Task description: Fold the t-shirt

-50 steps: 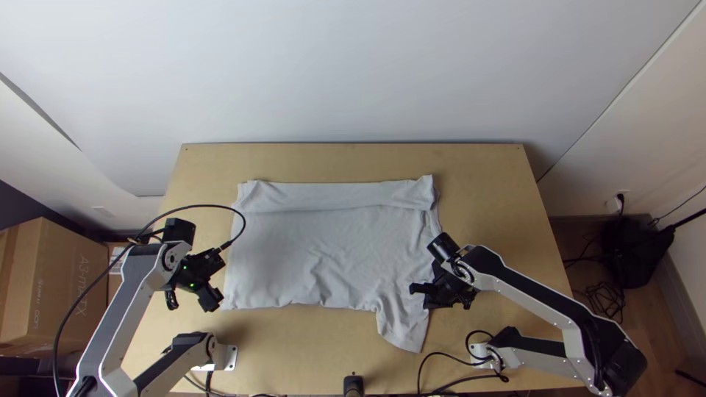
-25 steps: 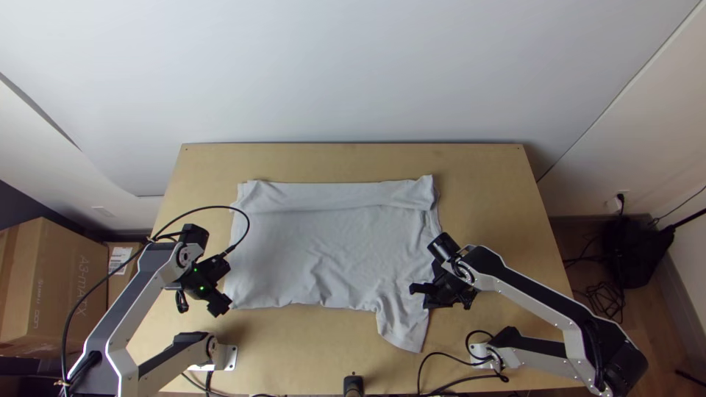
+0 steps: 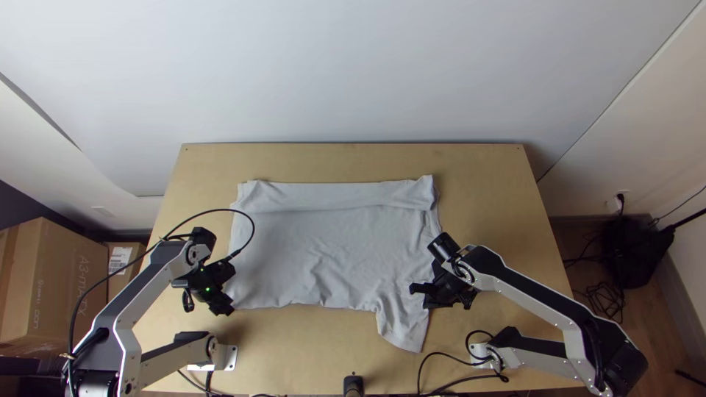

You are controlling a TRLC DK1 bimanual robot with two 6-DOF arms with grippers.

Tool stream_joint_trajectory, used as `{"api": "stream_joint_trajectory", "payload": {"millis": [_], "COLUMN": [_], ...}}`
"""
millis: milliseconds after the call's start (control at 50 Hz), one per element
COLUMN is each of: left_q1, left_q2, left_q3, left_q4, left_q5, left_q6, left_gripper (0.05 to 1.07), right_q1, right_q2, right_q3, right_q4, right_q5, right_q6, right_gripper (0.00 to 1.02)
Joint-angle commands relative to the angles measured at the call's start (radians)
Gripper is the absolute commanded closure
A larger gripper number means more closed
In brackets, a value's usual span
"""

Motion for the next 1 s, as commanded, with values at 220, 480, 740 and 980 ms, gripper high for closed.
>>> {"api": "stream_joint_trajectory", "payload": {"millis": [220,480,740,980], "left_q1": [0.035,0.200,0.237,0.196], "left_q2": [-0.005,-0.027,-0.039,-0.017], "left_q3": [-0.041,0.001,0.075,0.215], "left_q4": [0.023,-0.001,-0.015,-0.018], "left_q5": [0.033,0.032,0.059,0.127], "left_q6": [0.065,0.199,0.211,0.148], "left_gripper": [1.04,1.04,1.04,1.04], "right_q1": [-0.086,-0.298,-0.284,-0.273], "right_q2": [-0.065,-0.062,-0.073,-0.063], "right_q3": [0.000,0.019,0.083,0.174], "right_q4": [-0.021,-0.093,-0.138,-0.138], "right_q5": [0.007,0.067,0.096,0.096], "right_q6": [-0.031,-0.195,-0.201,-0.184], "right_gripper": [1.00,1.00,1.00,1.00]}}
